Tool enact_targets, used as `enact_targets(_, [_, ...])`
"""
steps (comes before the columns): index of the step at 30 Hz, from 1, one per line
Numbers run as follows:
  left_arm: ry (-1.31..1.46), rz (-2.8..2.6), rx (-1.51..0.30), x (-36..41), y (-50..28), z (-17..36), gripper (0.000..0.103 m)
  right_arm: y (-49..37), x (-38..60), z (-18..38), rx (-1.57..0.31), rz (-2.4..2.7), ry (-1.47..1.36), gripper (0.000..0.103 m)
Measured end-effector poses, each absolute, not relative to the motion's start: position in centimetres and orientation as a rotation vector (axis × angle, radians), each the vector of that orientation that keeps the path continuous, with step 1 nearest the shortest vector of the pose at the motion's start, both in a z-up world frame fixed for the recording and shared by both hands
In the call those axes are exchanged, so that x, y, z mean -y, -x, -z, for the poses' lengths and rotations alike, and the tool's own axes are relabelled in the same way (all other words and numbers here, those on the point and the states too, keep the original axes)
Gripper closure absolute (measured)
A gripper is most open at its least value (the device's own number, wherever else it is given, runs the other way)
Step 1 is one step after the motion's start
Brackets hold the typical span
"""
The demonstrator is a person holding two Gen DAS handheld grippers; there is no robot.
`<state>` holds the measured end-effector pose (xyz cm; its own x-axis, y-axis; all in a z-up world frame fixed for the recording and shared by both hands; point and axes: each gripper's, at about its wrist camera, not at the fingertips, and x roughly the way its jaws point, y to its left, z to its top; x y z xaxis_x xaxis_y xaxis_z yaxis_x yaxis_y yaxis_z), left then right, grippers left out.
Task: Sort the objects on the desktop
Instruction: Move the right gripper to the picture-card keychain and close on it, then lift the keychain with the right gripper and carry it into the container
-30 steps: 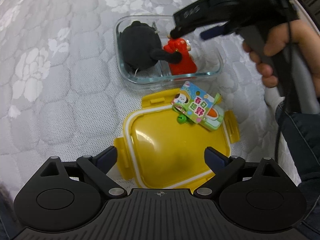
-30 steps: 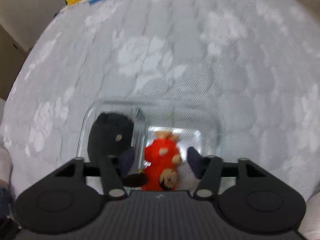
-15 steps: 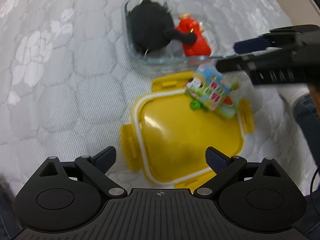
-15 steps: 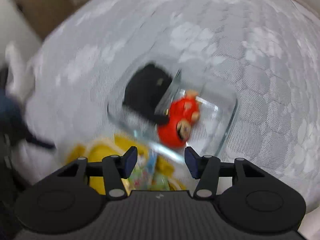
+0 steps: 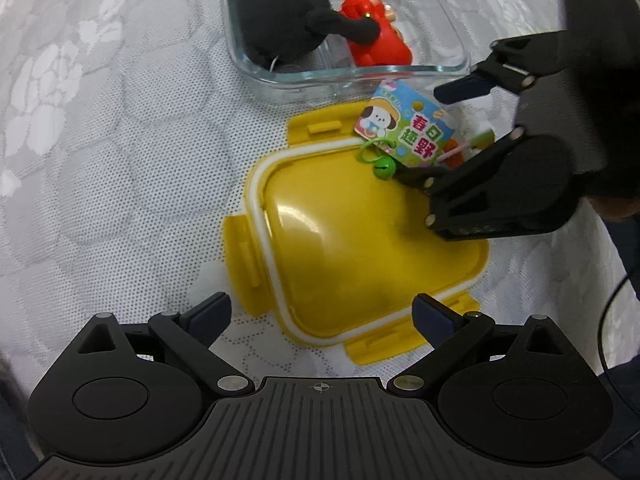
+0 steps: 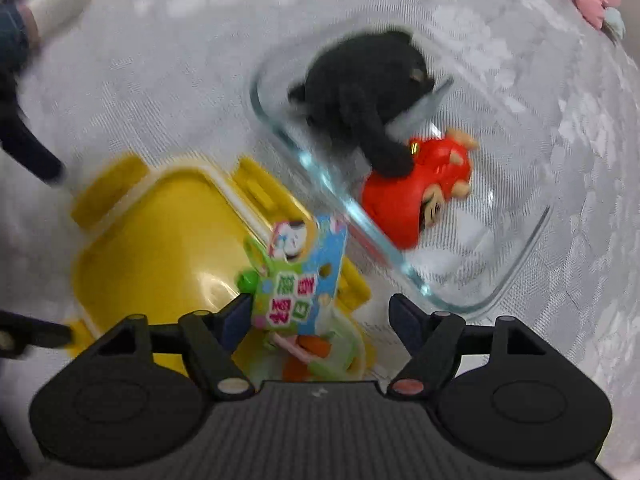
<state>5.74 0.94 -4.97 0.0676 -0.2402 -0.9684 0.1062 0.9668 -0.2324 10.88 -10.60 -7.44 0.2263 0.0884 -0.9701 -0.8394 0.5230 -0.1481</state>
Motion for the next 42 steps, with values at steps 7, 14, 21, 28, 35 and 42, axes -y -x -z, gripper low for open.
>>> enact_targets(7, [0.129,0.269,-1.476,-1.7,-5.9,4.3,0.003,-11.0,12.5,4.7,-1.237,-0.764,0.650,0.096])
enact_targets(14, [0.140,0.256,-1.480,-1.5,-6.6,4.3,0.003,-12.3,15.9,-0.5,-1.174,-0.768,0.395,0.099])
enact_targets(21, [0.122,0.266,-1.515,-0.4,-6.8,4.9,0.003,-14.4,16.8,2.2,-1.360,-0.717,0.241,0.064])
enact_targets(28, [0.064,0.293,-1.494,0.5,-6.9,4.3,0.003,-15.5,16.4,5.9,-1.543,-0.521,0.046,0.031])
enact_targets(35, [0.068,0.303,-1.490,0.7,-7.3,3.9,0.003,-15.1,13.5,6.9,-1.536,-0.514,0.156,0.076])
enact_targets(42, [0.072,0.317,-1.481,0.8,-7.5,3.4,0.002,-14.8,13.7,3.6,-1.428,-0.616,0.139,0.102])
